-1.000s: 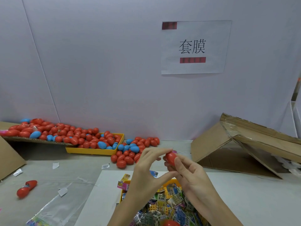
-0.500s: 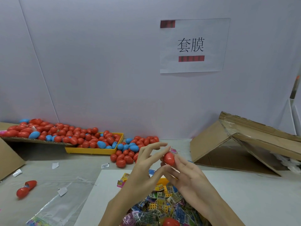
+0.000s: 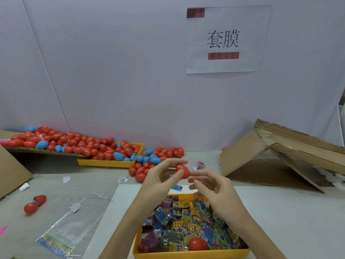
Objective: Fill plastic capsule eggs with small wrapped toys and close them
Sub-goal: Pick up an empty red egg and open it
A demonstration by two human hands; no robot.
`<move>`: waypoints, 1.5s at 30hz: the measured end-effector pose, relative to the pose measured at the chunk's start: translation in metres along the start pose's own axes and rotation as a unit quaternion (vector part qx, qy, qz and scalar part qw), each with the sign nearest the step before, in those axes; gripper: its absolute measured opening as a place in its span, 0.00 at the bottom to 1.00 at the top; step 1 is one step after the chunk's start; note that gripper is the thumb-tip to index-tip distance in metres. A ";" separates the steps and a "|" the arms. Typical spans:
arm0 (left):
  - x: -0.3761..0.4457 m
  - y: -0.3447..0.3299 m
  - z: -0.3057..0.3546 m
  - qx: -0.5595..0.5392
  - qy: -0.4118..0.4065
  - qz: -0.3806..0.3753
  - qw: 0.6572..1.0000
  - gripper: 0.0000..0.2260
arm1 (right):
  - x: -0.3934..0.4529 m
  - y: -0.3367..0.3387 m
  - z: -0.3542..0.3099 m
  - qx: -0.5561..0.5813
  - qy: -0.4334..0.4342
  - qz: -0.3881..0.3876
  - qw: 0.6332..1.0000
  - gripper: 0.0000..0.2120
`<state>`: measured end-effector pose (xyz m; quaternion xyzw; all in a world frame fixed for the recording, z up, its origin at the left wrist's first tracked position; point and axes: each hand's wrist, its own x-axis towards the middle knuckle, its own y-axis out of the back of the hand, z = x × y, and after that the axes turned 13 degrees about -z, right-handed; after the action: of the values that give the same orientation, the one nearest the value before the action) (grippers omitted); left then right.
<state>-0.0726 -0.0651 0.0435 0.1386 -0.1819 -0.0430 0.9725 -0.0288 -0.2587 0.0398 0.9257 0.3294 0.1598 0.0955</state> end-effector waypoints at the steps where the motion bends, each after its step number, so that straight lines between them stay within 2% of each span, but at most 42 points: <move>1: -0.001 0.002 -0.001 -0.031 0.014 -0.002 0.999 0.12 | 0.000 0.000 0.002 -0.059 -0.004 0.002 0.998 0.10; 3: -0.001 0.005 -0.004 -0.070 0.036 0.000 0.997 0.13 | -0.001 0.000 0.009 -0.215 -0.016 -0.003 0.977 0.10; 6: 0.002 0.006 -0.011 -0.079 0.062 0.041 0.994 0.16 | -0.001 -0.003 0.015 -0.425 -0.040 -0.063 0.902 0.11; 9: 0.004 0.006 -0.014 -0.115 0.087 0.064 0.987 0.10 | -0.001 -0.004 0.017 -0.462 -0.074 -0.065 0.881 0.13; 11: 0.004 0.006 -0.017 -0.128 0.092 0.064 0.985 0.04 | -0.001 -0.002 0.017 -0.470 -0.089 -0.063 0.876 0.10; 14: 0.004 0.002 -0.020 -0.132 0.104 0.057 0.984 0.04 | -0.001 0.004 0.017 -0.451 -0.086 -0.062 0.886 0.05; 20: 0.003 0.001 -0.021 -0.093 0.106 0.033 0.989 0.10 | 0.003 0.011 0.007 -0.259 0.006 0.040 0.965 0.04; 24: 0.003 0.002 -0.015 -0.104 0.092 0.017 0.990 0.08 | 0.001 0.013 -0.004 -0.037 0.003 0.077 0.996 0.04; 28: 0.006 -0.002 -0.012 -0.192 0.080 -0.025 0.978 0.12 | 0.000 0.012 -0.002 0.203 -0.081 0.075 0.973 0.15; 32: 0.006 -0.016 -0.009 -0.144 0.070 -0.044 0.986 0.16 | 0.002 0.010 0.001 0.341 -0.078 0.045 0.936 0.18; 36: 0.007 -0.024 -0.008 -0.129 0.073 -0.041 0.988 0.08 | 0.003 0.010 0.004 0.373 -0.080 0.051 0.923 0.19; 39: 0.006 -0.025 -0.008 -0.135 0.068 -0.038 0.988 0.11 | 0.004 0.010 0.004 0.378 -0.088 0.045 0.921 0.20; 43: 0.006 -0.026 -0.005 -0.143 0.052 -0.033 0.988 0.15 | 0.004 0.011 0.001 0.403 -0.107 -0.040 0.908 0.13; 45: 0.005 -0.025 -0.004 -0.132 0.043 -0.044 0.989 0.13 | 0.003 0.011 0.000 0.417 -0.117 -0.077 0.898 0.11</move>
<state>-0.0675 -0.0884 0.0345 0.0189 -0.1269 -0.1031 0.9864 -0.0203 -0.2646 0.0440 0.8643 0.4228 -0.1100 -0.2491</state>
